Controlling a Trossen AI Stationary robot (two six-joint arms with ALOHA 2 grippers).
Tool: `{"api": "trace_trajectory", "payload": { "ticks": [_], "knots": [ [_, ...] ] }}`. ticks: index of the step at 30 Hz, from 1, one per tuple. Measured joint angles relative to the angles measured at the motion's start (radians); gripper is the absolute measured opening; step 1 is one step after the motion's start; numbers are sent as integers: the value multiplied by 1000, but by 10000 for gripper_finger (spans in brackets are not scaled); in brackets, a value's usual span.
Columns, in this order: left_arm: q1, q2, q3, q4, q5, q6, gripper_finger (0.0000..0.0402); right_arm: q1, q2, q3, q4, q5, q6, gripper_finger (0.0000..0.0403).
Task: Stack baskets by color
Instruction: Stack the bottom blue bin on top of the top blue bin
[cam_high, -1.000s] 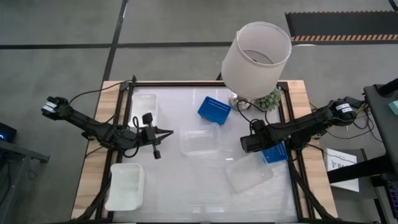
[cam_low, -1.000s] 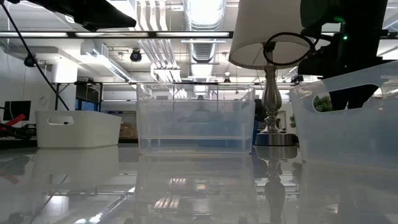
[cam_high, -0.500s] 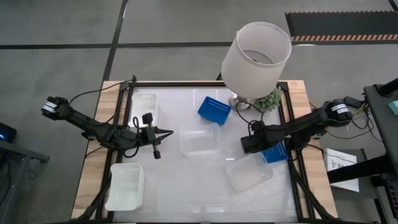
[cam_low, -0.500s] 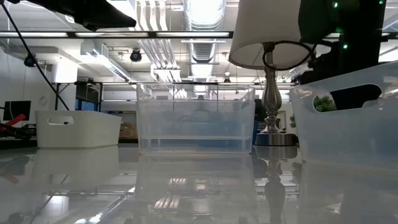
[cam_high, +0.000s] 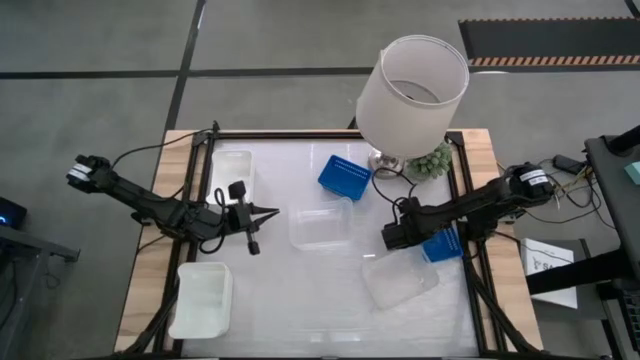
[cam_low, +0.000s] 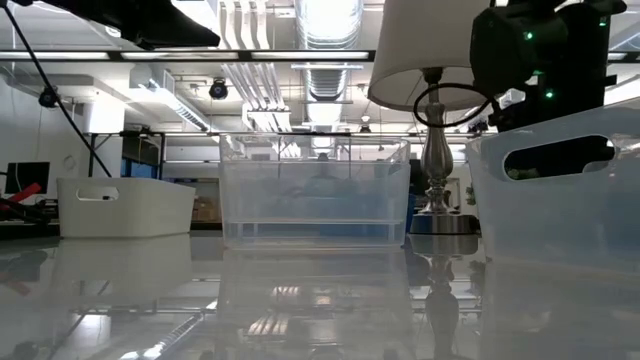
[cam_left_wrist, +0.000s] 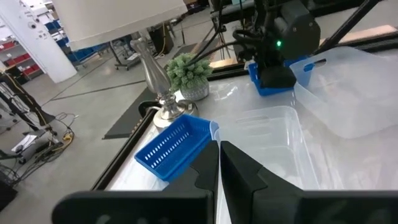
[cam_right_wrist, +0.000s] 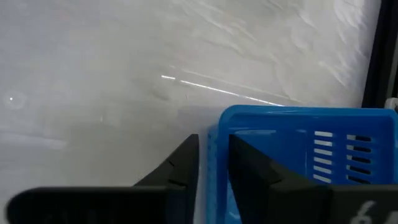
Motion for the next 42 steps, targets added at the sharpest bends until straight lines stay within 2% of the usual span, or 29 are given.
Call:
{"api": "trace_trajectory", "payload": {
  "ticks": [5,11,18,30,36,42],
  "knots": [
    [0,5,0,-1,0,-1,0,0,-2,0,1,0,-23,17],
    [0,5,0,0,0,-1,0,0,-13,38,-25,3,-63,10],
    [0,7,0,-1,0,-1,0,0,-13,140,-86,78,-138,9],
    [0,7,0,0,0,-1,0,0,-12,391,-87,230,-481,9],
    [0,7,0,5,0,-1,0,-3,-12,477,-76,263,-640,9],
    [0,7,0,7,1,2,0,-13,-12,511,117,285,-894,9]
  ]
}}
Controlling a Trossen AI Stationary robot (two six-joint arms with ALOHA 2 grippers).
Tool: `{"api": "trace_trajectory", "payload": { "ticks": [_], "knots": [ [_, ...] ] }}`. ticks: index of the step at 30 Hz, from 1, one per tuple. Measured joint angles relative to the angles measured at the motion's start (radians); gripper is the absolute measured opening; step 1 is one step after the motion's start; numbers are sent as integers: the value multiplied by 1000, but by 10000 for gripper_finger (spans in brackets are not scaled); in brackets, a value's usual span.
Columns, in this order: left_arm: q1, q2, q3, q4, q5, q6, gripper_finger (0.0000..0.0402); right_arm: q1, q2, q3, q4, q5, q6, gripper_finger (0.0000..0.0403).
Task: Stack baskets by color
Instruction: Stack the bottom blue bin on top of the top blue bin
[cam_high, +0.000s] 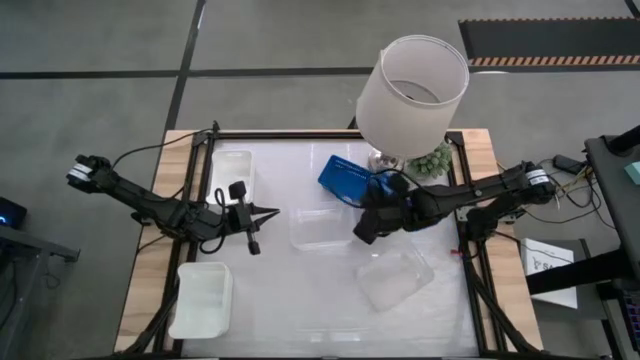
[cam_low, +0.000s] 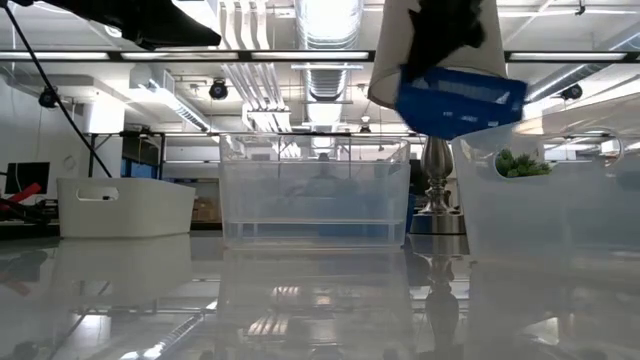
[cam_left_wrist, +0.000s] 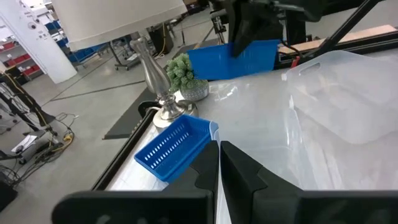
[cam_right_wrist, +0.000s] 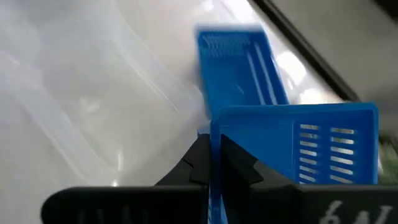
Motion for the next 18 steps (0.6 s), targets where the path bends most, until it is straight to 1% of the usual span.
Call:
{"api": "trace_trajectory", "payload": {
  "ticks": [5,9,11,14,18],
  "knots": [
    [2,-2,0,1,-2,22,0,-71,12,1,263,19,-314,9],
    [2,-3,1,1,-2,22,0,-149,56,10,419,-57,-549,9],
    [2,0,1,1,-2,22,0,-182,85,11,470,-62,-644,9],
    [2,1,1,1,-3,13,0,-226,133,11,490,-64,-727,9],
    [2,-1,2,1,-3,-3,0,-275,200,10,490,-64,-730,9]
  ]
}}
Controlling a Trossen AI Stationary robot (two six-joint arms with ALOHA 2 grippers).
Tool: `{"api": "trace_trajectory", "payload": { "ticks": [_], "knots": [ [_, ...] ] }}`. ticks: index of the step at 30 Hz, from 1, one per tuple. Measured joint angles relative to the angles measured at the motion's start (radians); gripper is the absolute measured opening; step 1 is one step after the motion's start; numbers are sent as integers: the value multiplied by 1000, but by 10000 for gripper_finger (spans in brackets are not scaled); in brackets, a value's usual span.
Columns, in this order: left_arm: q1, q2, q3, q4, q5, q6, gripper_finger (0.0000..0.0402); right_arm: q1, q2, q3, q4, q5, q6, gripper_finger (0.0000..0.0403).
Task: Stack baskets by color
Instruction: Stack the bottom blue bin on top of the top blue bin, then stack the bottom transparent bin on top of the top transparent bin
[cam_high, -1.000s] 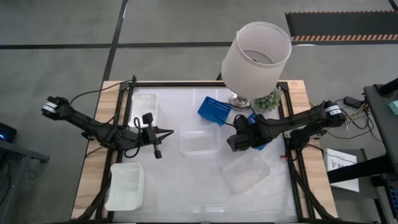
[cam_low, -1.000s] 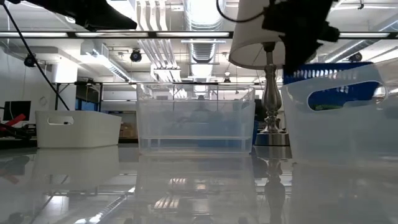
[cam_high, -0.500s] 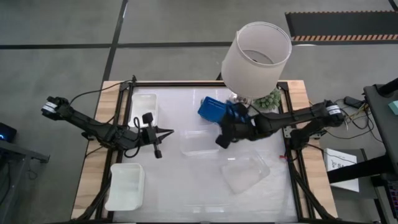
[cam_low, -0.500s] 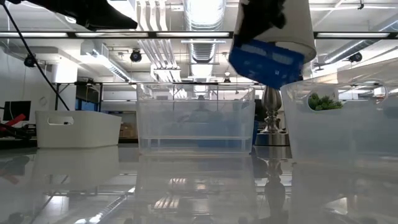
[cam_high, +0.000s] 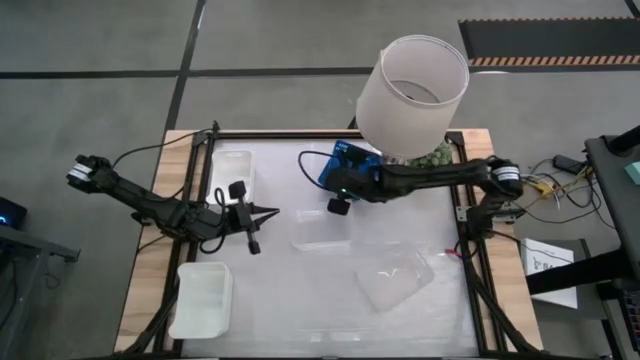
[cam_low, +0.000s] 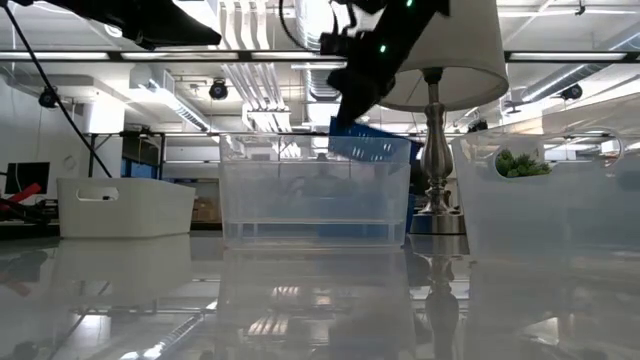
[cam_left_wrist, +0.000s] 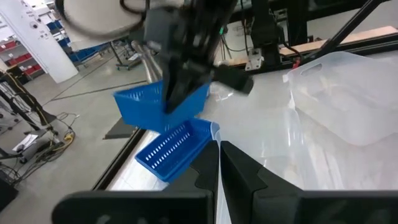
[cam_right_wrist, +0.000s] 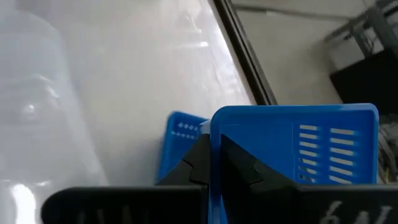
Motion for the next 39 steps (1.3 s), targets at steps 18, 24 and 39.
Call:
{"api": "trace_trajectory", "payload": {
  "ticks": [18,24,39],
  "knots": [
    [0,0,0,0,0,-1,0,-124,101,19,79,-194,125,75],
    [0,0,-1,-1,0,-1,0,-130,92,19,73,-194,135,97],
    [0,2,-8,-10,3,2,0,67,-120,0,-34,-182,150,39]
  ]
}}
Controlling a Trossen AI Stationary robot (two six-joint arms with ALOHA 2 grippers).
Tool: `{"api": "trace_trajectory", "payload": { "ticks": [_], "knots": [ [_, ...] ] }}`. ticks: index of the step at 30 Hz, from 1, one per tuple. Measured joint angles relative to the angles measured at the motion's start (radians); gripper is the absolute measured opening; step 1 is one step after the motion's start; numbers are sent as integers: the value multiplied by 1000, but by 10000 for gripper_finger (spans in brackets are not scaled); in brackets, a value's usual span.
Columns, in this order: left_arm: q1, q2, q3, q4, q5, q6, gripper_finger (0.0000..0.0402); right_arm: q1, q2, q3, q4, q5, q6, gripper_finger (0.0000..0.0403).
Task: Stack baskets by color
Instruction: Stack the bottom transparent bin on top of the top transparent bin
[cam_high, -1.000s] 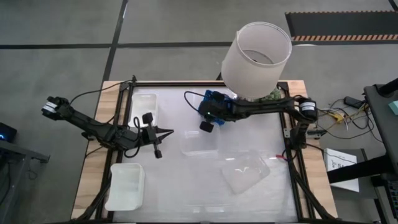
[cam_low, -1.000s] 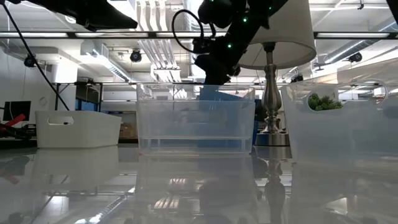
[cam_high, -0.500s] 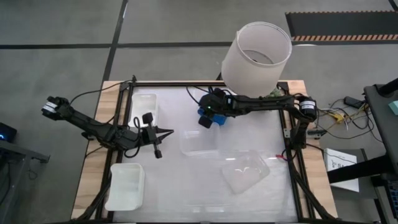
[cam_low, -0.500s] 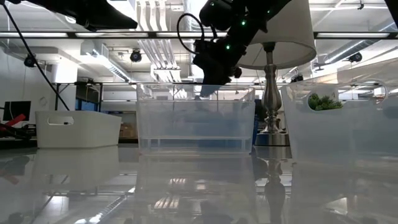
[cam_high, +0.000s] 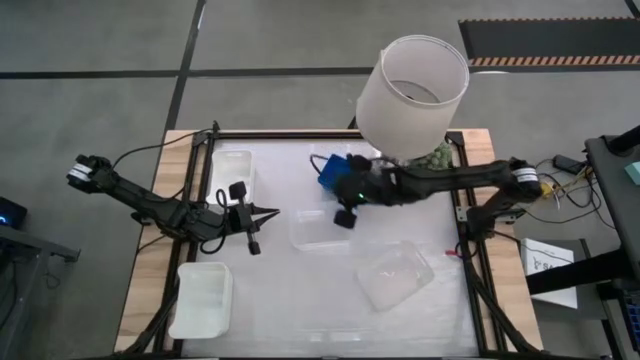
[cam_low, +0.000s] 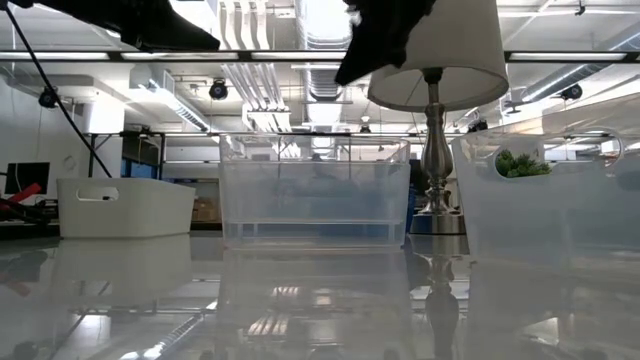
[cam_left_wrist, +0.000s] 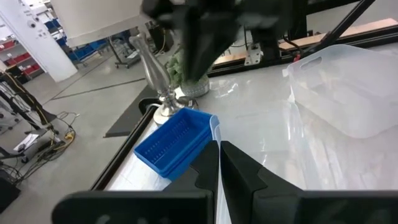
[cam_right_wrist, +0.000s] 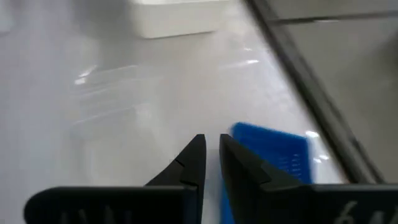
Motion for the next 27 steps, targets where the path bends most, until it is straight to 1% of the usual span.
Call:
{"api": "trace_trajectory", "payload": {
  "ticks": [2,4,6,8,10,14,18,22,25,27],
  "knots": [
    [0,0,0,0,0,1,0,42,-34,0,-40,-45,-4,40],
    [0,0,0,0,0,1,0,84,-66,0,-109,-113,-1,48],
    [0,0,0,0,1,1,0,132,-89,0,-156,-132,35,62],
    [0,0,0,0,1,1,0,182,-106,0,-201,-133,66,83],
    [0,0,0,1,2,1,0,235,-114,0,-211,-132,79,108],
    [0,0,0,13,2,-3,0,328,-107,25,-231,-96,41,161],
    [0,0,0,13,2,-10,0,409,-74,73,-314,-46,10,201],
    [0,0,0,13,2,-29,0,479,-24,134,-386,-54,35,215],
    [0,0,0,10,2,-29,0,525,4,174,-456,-126,85,213],
    [0,0,0,9,2,-29,0,552,21,180,-501,-174,166,207]
  ]
}}
